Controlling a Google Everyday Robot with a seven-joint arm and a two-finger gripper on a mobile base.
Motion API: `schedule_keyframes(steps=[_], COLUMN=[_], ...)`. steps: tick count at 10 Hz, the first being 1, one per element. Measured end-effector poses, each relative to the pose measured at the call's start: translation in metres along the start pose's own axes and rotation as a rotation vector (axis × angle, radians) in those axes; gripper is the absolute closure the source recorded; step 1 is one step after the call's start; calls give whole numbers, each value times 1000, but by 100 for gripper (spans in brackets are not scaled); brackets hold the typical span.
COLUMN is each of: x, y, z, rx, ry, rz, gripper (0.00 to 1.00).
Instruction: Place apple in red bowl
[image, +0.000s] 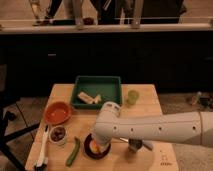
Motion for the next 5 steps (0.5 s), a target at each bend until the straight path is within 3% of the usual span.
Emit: schedule_keyframes(steps=[5], x=[0], y=[-8], z=[-18], rx=[79], ry=[5], rz=[-2], gripper=[100])
